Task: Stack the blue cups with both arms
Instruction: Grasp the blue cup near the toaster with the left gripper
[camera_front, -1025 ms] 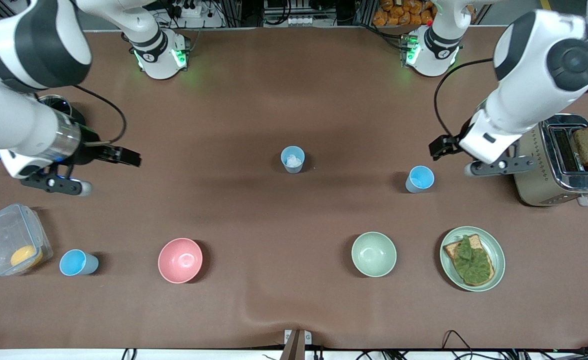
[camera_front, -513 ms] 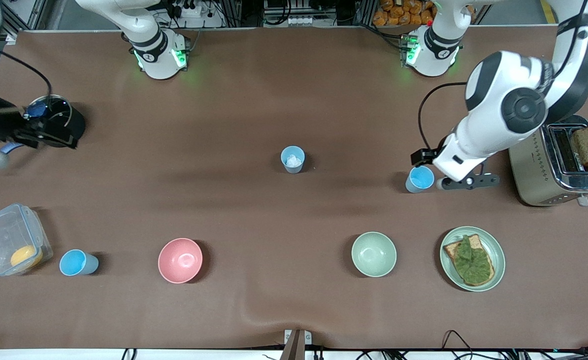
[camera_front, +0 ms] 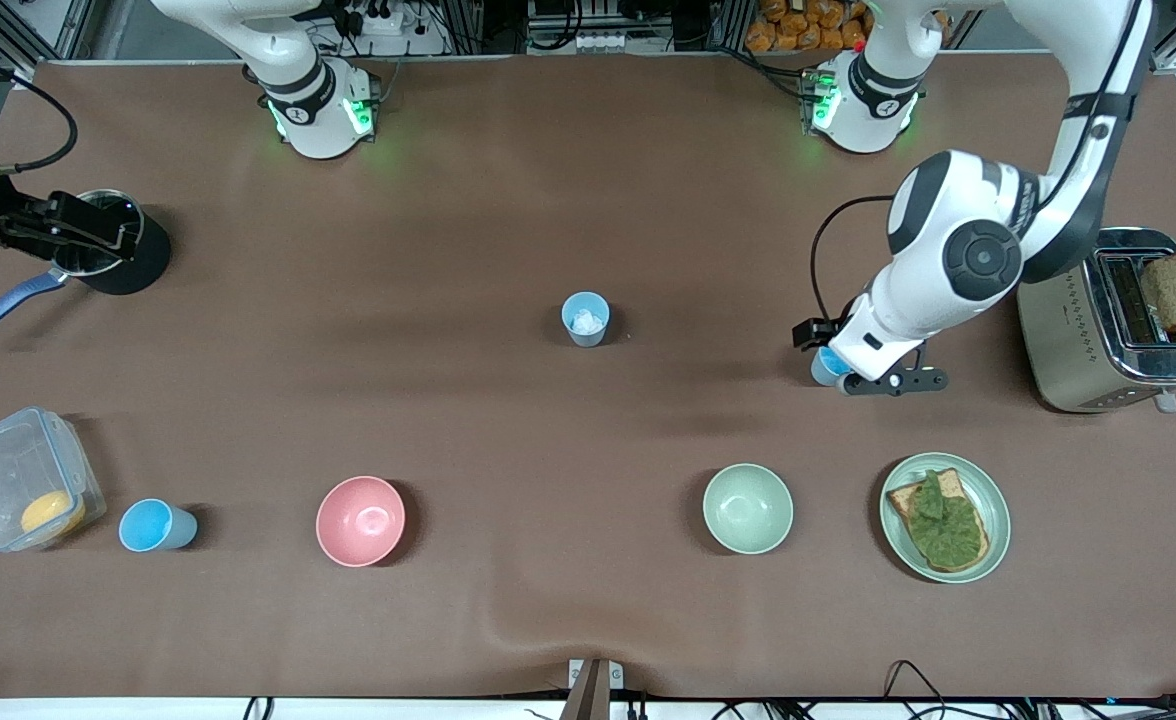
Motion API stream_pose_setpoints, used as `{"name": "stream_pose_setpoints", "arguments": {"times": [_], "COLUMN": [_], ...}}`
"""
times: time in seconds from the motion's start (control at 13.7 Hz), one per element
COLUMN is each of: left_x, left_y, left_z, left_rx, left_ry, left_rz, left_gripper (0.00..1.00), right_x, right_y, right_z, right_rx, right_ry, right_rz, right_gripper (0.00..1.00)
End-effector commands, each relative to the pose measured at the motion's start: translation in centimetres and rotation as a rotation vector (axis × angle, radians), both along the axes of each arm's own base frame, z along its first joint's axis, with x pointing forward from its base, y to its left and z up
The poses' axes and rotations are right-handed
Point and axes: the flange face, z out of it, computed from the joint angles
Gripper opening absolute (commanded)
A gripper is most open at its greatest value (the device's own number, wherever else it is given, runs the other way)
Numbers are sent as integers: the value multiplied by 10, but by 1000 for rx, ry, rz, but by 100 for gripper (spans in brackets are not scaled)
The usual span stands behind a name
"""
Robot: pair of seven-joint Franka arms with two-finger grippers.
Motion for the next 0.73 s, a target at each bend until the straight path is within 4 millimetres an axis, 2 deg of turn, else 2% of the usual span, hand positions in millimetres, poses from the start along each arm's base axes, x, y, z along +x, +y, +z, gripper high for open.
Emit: {"name": "stream_pose_setpoints", "arguments": {"times": [0.0,0.37,0.51,0.66], "left_x": [-8,-8,-13,-12], "left_y": [1,-9,-7,2], "left_z": [-23,-66,-76,-86], "left_rx": [-10,-36,-34,-28], "left_ry": [-13,-28,-18,-8], "left_rz": [14,11,12,27], "left_gripper": [100,100,100,100], "right_x": [-6,-4,-3,-5], "right_y": [-14,-8,-16,-16], "right_z": [6,7,5,3], "right_rx": [-66,-74,-70,-68], "right_ry": [0,-1,4,33], "right_rz": [35,70,66,67], "right_gripper": [100,100,100,100]}}
